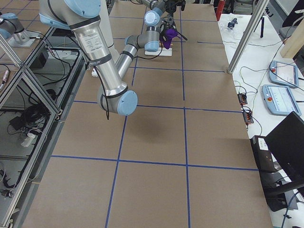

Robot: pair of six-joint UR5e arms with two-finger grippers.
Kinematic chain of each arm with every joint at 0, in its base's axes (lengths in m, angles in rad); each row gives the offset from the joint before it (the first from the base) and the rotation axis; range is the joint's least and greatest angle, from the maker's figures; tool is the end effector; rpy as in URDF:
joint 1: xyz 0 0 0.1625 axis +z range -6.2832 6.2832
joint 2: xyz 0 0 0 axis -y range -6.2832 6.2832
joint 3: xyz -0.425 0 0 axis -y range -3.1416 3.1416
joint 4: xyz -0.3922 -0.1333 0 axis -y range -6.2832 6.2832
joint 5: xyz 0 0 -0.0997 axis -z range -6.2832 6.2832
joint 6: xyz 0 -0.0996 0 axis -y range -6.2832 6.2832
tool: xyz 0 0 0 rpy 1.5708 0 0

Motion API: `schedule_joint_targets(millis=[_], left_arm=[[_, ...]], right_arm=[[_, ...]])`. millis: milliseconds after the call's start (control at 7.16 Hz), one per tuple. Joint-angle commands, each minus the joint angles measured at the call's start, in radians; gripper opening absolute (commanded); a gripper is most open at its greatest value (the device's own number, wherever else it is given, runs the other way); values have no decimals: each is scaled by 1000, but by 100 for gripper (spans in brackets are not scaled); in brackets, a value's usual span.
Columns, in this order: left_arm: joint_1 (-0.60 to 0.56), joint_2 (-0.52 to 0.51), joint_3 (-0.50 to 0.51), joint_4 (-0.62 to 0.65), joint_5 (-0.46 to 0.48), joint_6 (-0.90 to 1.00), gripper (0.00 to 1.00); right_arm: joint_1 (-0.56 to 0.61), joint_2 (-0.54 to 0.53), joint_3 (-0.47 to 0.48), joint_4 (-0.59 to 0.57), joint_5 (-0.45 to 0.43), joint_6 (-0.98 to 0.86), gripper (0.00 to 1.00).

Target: Hang towel on rack

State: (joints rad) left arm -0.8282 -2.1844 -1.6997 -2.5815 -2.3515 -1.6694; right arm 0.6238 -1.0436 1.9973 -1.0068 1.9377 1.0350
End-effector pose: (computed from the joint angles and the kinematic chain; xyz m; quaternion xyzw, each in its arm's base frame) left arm 0.3491 -0.4739 0.1339 0.0262 0.7508 -0.0029 0.6600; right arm -0.3804 -0.3940 0.1153 0.2599 -0.6385 -0.0940 0.7183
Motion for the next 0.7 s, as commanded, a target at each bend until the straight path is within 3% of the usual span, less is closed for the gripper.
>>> schedule_joint_targets(millis=[0,279,559], left_arm=[[3,0,-2,0,0,2,46],[3,0,-2,0,0,0,41],[3,2,-3,0,-2,5,0]], right_arm=[[-10,26,0,-1,0,2,0],[-19,28,0,-1,0,20,0],[-21,27,-2,-1,0,20,0]])
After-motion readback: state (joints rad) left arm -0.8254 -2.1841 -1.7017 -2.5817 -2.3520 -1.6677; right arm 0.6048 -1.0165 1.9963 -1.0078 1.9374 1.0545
